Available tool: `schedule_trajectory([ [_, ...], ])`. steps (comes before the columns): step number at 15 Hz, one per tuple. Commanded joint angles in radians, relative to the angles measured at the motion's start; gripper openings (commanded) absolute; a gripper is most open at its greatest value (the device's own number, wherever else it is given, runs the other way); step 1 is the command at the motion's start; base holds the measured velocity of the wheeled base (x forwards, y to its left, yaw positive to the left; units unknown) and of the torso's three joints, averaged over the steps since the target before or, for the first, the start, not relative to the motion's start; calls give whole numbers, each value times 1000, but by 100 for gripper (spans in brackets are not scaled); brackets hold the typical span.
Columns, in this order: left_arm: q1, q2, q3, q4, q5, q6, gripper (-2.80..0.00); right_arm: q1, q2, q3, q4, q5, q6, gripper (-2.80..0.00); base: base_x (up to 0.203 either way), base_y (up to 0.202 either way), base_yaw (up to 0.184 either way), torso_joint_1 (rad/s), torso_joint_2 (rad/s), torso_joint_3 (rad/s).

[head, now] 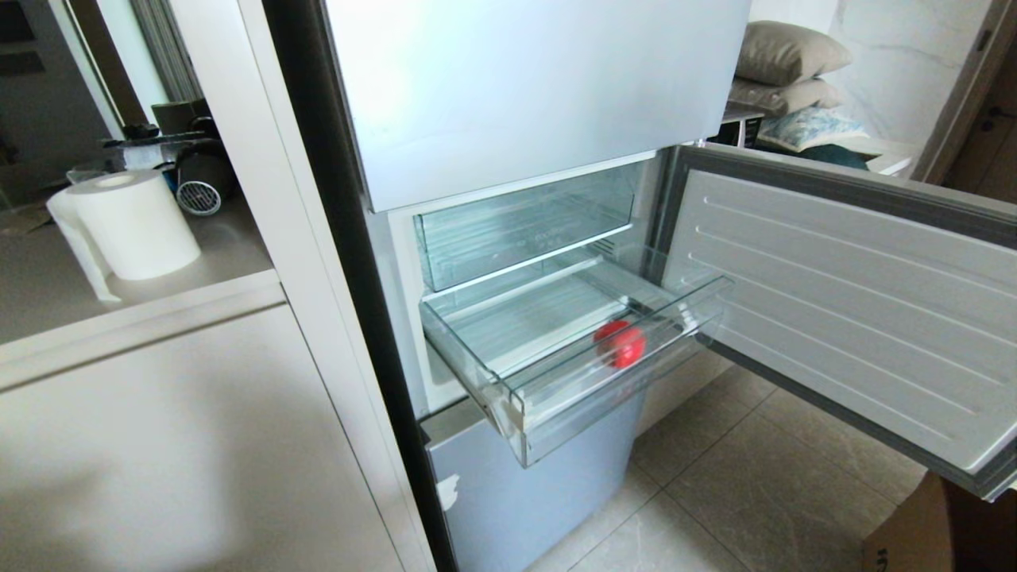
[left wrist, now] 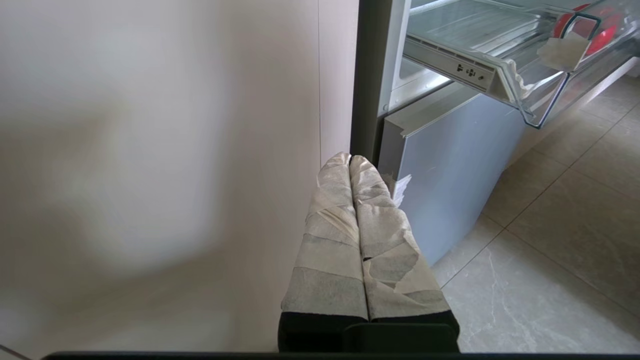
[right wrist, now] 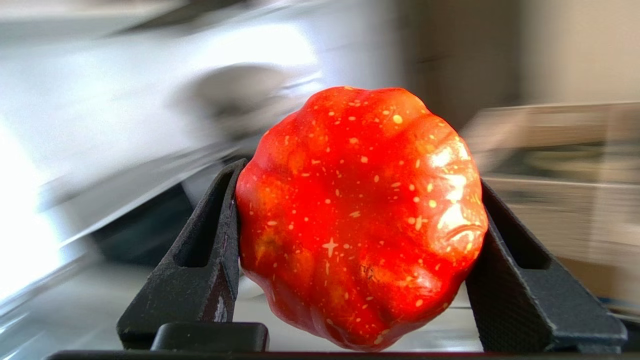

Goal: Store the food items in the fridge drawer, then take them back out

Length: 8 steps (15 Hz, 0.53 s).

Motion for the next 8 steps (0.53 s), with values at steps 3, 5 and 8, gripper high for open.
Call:
schedule_trajectory([
  [3, 0, 0, 0, 0, 0, 0, -280, 669, -94, 35, 155, -149, -84, -280, 0, 0, 0, 0, 0, 0],
  [5, 0, 0, 0, 0, 0, 0, -280, 933, -50, 66, 200, -235, -108, -280, 0, 0, 0, 0, 0, 0],
  [8, 0, 0, 0, 0, 0, 0, -280, 1147, 168, 74, 230, -305, -124, -280, 0, 0, 0, 0, 0, 0],
])
